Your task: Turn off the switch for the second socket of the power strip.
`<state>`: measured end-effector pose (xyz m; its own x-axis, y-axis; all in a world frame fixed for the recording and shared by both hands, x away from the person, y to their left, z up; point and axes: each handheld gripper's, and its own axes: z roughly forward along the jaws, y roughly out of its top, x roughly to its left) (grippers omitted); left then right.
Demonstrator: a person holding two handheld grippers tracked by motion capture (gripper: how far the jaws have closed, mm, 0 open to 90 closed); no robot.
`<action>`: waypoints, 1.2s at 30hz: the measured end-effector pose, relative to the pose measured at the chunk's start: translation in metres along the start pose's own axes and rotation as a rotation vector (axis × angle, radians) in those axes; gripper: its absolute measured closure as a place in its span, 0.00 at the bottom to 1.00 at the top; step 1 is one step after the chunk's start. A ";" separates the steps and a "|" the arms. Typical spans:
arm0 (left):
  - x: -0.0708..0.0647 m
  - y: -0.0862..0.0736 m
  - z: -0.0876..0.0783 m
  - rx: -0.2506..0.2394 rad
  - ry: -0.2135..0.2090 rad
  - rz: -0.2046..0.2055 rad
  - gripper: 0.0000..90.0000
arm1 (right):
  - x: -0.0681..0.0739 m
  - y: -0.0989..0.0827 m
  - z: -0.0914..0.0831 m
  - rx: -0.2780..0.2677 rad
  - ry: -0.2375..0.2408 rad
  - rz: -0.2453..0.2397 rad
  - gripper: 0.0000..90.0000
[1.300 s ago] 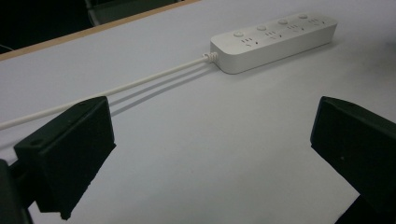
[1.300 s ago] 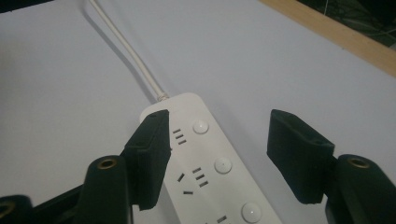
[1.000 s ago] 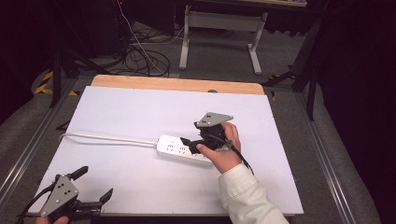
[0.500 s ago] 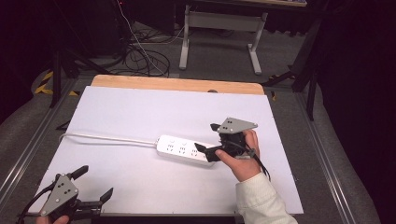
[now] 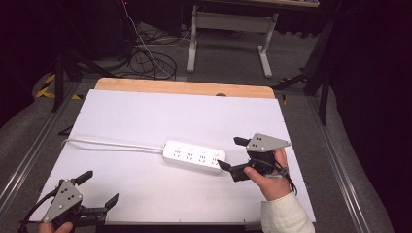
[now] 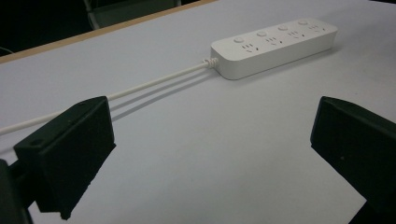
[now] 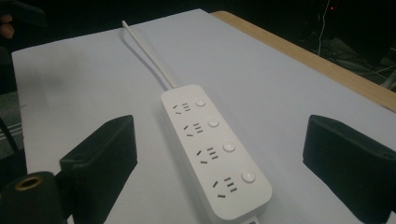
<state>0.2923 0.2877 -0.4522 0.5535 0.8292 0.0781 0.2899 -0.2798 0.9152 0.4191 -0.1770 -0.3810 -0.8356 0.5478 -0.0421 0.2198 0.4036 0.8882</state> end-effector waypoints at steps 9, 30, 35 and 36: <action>0.001 0.001 0.001 -0.011 -0.002 -0.005 0.00 | -0.002 -0.025 -0.015 0.000 0.003 0.020 0.08; 0.003 0.000 0.001 -0.010 -0.015 0.004 0.00 | -0.006 -0.095 -0.024 0.006 0.022 0.102 0.10; 0.003 0.000 0.001 -0.011 -0.019 -0.005 0.00 | -0.007 -0.111 -0.020 0.018 0.026 0.152 0.10; 0.003 0.000 0.002 -0.009 -0.020 -0.004 0.00 | -0.007 -0.113 -0.020 0.023 0.028 0.158 0.10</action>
<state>0.2951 0.2894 -0.4530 0.5678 0.8205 0.0663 0.2857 -0.2720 0.9189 0.3896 -0.2409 -0.4724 -0.8035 0.5850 0.1100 0.3604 0.3310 0.8721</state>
